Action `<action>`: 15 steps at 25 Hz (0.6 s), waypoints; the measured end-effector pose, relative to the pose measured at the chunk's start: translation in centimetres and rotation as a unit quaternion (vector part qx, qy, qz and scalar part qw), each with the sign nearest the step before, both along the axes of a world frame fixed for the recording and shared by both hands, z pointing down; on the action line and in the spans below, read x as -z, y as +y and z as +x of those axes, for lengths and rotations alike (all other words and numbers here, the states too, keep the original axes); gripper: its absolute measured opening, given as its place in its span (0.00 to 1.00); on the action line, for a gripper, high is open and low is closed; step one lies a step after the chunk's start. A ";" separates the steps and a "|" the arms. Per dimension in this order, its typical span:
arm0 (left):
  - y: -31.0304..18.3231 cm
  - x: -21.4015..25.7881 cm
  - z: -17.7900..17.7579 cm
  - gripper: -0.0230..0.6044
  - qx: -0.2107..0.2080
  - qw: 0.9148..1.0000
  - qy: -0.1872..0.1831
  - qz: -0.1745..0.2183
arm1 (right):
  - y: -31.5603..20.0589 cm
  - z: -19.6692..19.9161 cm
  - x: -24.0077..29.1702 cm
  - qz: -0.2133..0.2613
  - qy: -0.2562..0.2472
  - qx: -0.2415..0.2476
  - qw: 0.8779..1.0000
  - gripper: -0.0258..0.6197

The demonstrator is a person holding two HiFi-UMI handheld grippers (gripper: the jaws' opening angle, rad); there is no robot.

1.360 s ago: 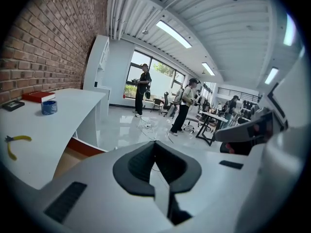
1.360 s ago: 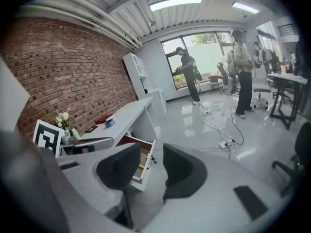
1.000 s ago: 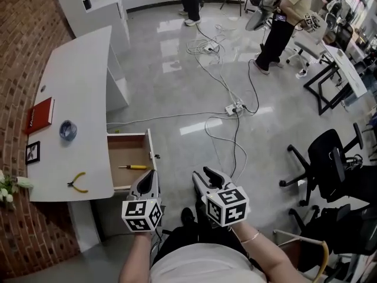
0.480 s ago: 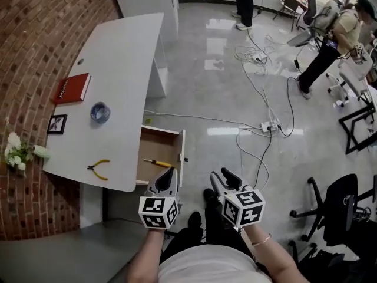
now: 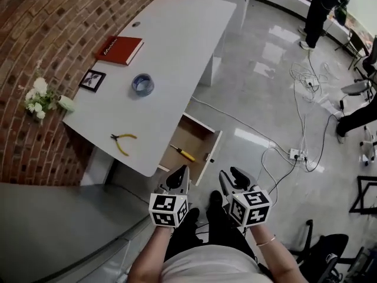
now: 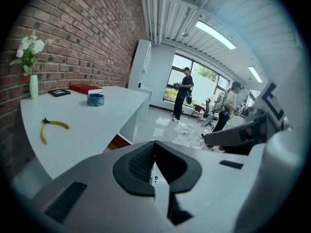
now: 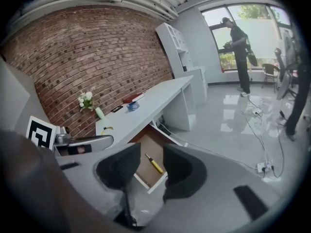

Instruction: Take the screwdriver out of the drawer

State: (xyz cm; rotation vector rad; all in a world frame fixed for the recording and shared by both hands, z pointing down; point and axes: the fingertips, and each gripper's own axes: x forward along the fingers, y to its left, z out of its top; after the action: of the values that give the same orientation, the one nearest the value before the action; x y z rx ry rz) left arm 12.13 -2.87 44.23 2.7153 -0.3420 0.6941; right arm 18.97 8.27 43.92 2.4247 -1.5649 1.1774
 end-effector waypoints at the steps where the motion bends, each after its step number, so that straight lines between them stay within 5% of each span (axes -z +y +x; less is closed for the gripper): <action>1: -0.5 -0.1 -0.3 0.02 0.016 1.000 -0.002 0.000 | -0.7 0.0 -0.2 -0.001 -0.001 0.018 1.000 0.24; 8: -3.4 -0.3 -2.7 0.02 0.110 0.994 -0.007 0.000 | -5.7 -0.9 -1.3 -0.010 -0.004 0.124 0.992 0.24; 15: -4.2 -1.1 -5.8 0.02 0.189 0.982 -0.017 -0.005 | -9.1 -3.7 -4.0 -0.035 -0.015 0.231 0.972 0.24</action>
State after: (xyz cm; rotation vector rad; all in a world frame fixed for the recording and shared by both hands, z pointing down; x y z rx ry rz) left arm 6.38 -7.09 45.30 2.5238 -0.8319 0.6282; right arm 15.28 -0.83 47.90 1.8543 -1.9150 1.1496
